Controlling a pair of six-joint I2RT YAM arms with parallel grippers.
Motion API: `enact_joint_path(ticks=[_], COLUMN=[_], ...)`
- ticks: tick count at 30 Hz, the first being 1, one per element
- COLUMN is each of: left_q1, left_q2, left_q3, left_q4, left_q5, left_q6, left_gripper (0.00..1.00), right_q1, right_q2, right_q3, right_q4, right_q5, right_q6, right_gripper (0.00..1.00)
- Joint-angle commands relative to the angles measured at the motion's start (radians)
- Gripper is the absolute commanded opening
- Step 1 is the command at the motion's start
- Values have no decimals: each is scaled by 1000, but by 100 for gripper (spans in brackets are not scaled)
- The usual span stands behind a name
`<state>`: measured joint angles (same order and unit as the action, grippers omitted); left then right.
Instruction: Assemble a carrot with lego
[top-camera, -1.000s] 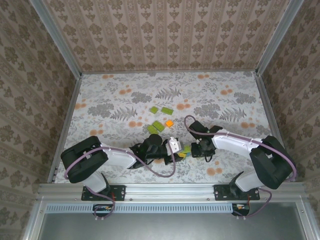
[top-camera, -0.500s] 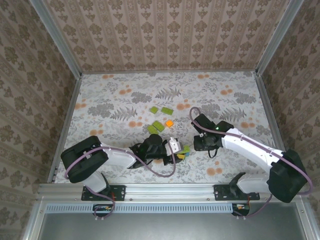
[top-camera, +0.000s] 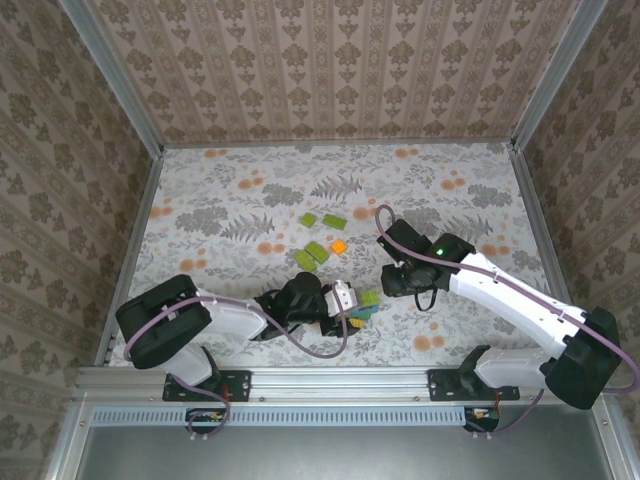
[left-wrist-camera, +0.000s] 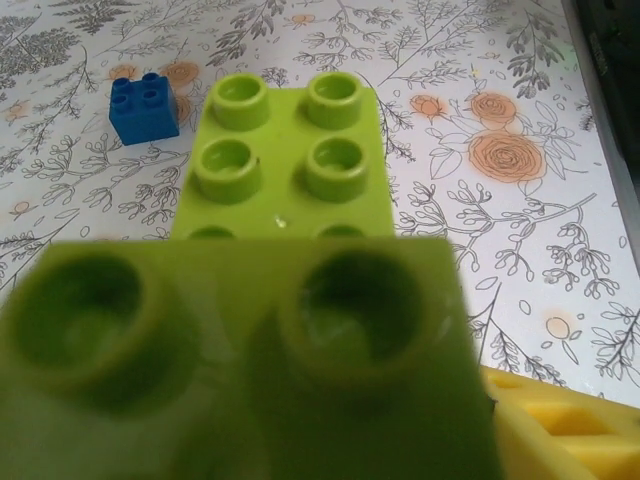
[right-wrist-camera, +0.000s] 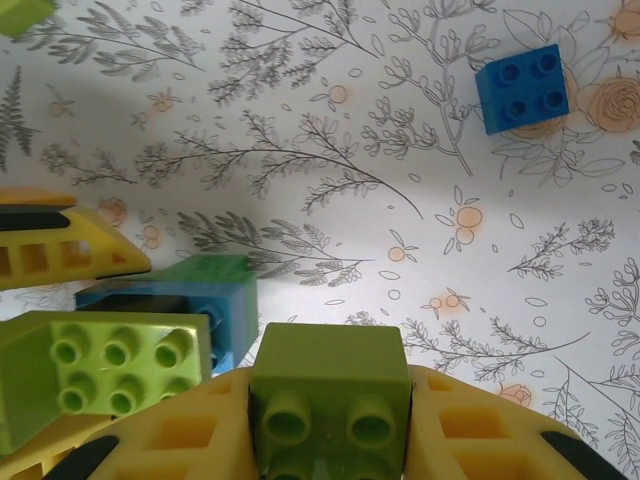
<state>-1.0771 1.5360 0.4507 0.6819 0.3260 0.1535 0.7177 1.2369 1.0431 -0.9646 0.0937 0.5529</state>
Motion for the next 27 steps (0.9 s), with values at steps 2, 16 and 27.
enact_joint_path(ticks=[2,16,27], left_q1=[8,11,18], left_q2=[-52,-88,-54], left_q3=[-18,-10,16], left_q4=[15,9,37], left_q5=[28,54,80], left_q6=[9,26,33], left_gripper=[66,67,60], right_q1=[16,34,46], right_q2=[15,96,107], right_q3=[53,103,104], right_q4=[-48,-37,-43], right_q5=[-26,-58,-65], right_q6=[7,5,18], right_gripper=[28,27,27])
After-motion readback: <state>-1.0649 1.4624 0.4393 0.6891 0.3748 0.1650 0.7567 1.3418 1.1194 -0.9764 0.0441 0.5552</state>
